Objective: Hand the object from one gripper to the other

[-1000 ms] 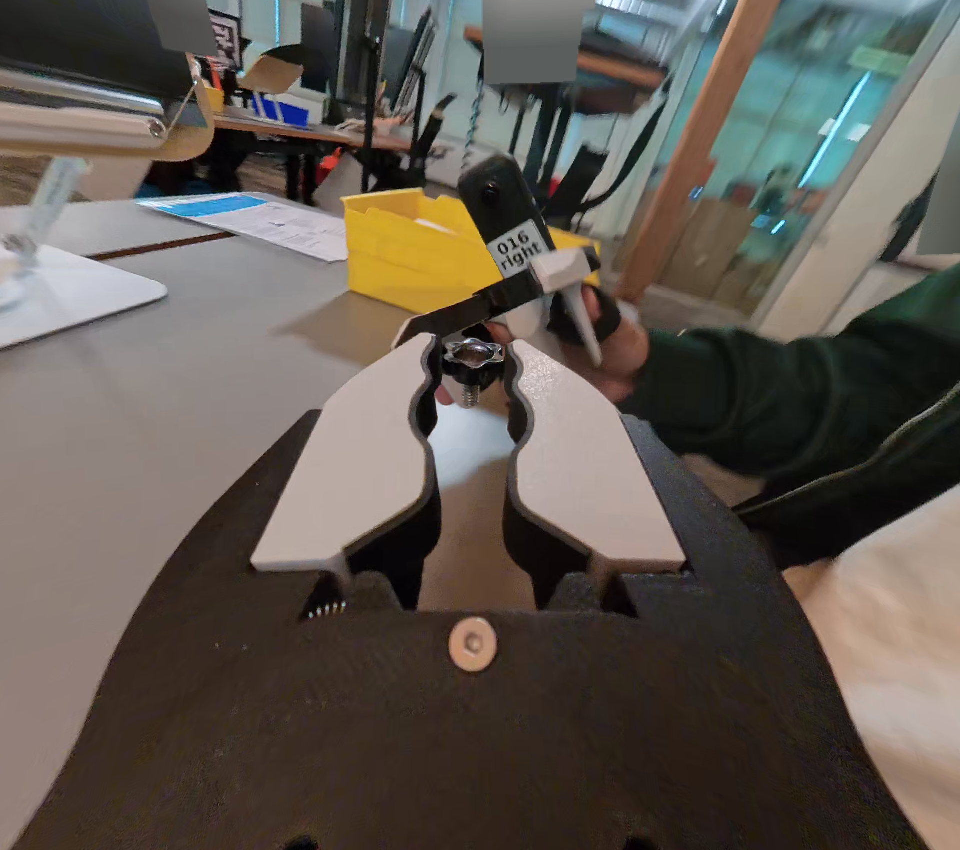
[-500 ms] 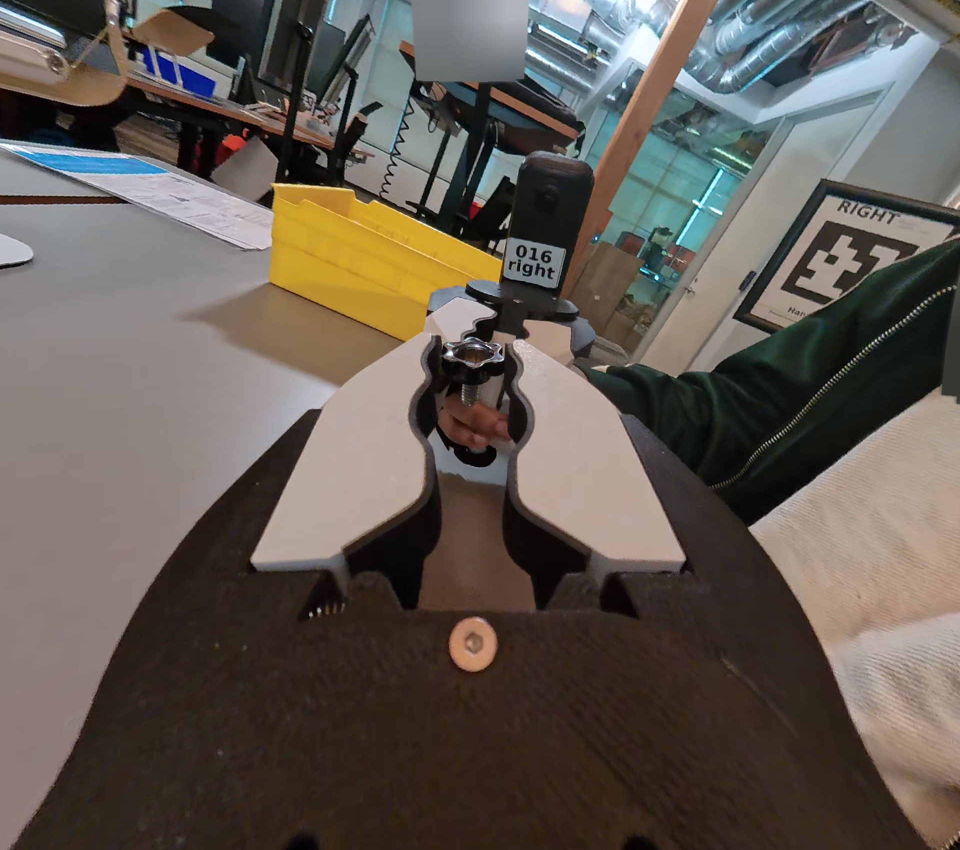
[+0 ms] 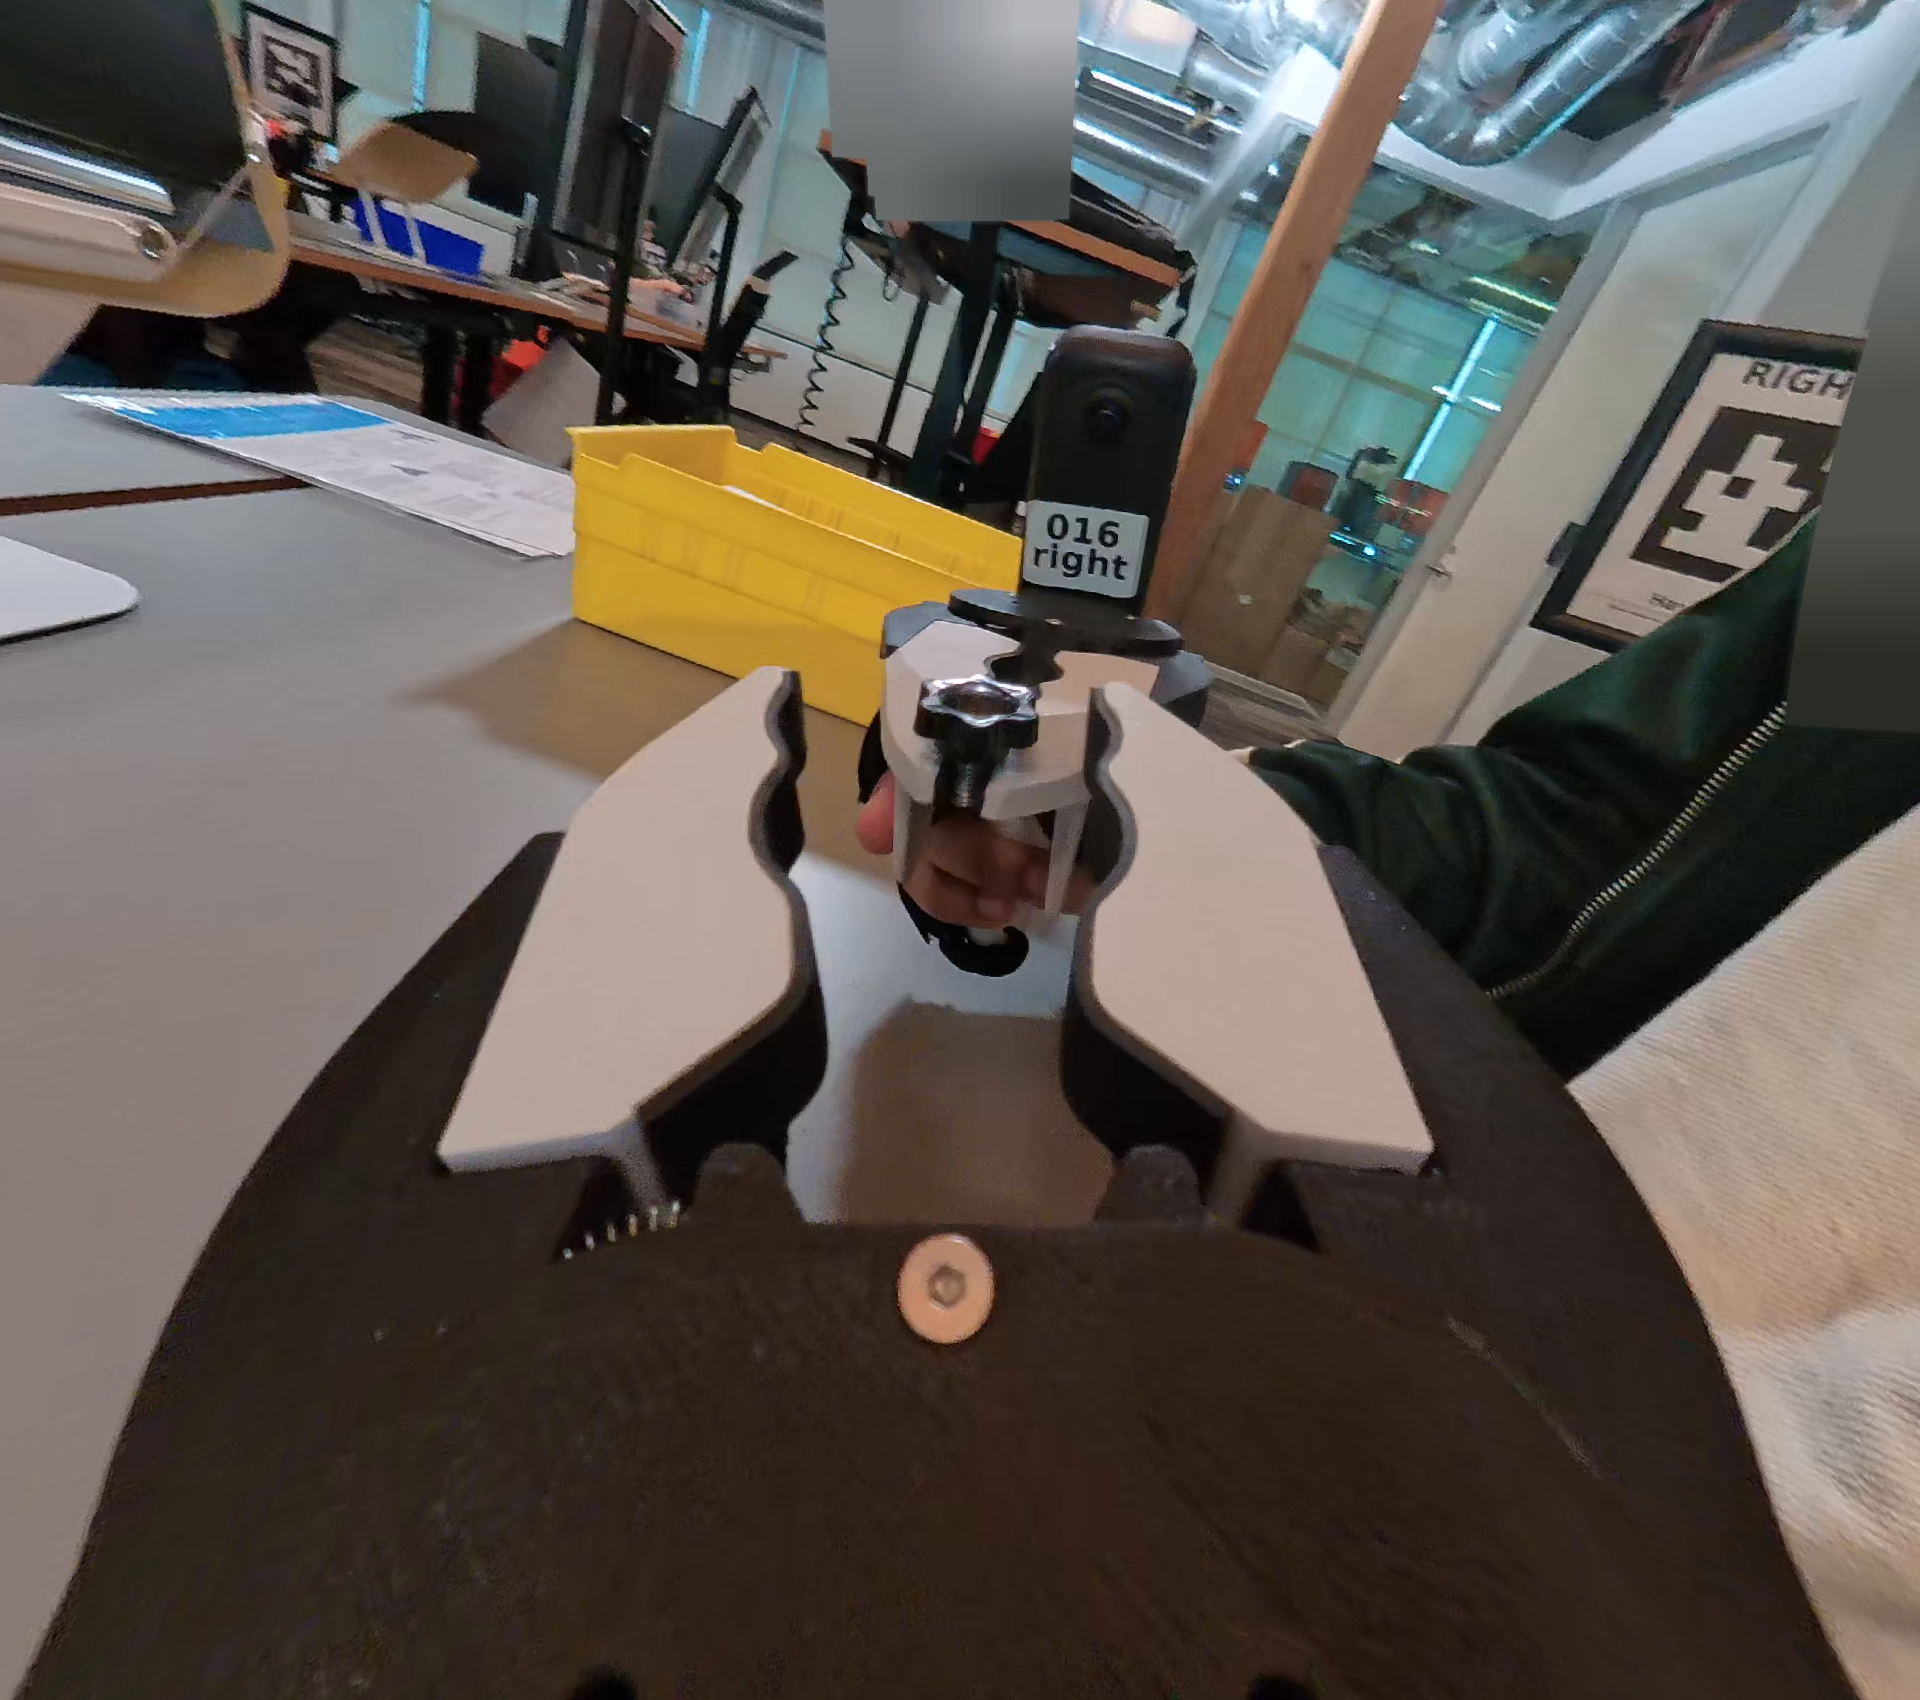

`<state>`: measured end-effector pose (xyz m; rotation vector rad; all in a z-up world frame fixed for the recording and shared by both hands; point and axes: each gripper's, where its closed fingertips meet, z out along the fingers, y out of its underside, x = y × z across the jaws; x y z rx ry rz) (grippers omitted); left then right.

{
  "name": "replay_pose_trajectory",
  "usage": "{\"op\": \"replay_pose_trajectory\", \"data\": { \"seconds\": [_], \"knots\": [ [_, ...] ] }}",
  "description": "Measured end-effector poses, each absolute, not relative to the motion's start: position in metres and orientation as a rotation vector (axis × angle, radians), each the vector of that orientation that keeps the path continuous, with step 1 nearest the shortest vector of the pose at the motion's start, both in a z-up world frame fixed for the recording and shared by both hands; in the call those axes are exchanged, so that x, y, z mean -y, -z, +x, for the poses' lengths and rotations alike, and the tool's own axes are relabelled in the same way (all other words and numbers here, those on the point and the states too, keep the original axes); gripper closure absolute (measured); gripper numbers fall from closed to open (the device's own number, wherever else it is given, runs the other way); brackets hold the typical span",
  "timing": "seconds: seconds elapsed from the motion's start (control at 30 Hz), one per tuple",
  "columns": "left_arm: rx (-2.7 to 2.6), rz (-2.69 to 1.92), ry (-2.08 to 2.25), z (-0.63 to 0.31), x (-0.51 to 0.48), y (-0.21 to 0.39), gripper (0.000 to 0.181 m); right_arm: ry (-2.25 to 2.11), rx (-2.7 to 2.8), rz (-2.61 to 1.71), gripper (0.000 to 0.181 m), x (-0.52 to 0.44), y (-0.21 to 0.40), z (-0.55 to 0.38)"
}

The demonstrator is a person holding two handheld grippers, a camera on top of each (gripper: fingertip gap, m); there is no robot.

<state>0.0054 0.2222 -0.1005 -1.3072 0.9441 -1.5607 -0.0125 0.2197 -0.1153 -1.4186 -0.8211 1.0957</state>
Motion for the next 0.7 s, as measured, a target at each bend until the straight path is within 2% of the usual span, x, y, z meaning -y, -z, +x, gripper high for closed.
{"op": "replay_pose_trajectory", "data": {
  "seconds": [0.43,0.53,0.7],
  "knots": [
    [-0.951,-1.322,1.582,0.008,-0.220,0.104,0.136,-1.080,0.721,-1.332,0.176,-0.226,0.096,0.008],
    [-0.949,-1.318,1.591,0.007,-0.220,0.103,0.145,-1.050,0.723,-1.340,0.176,-0.228,0.098,0.008],
    [-0.938,-1.313,1.571,0.007,-0.220,0.102,0.151,-0.882,0.758,-1.378,0.175,-0.233,0.105,0.004]
  ]
}}
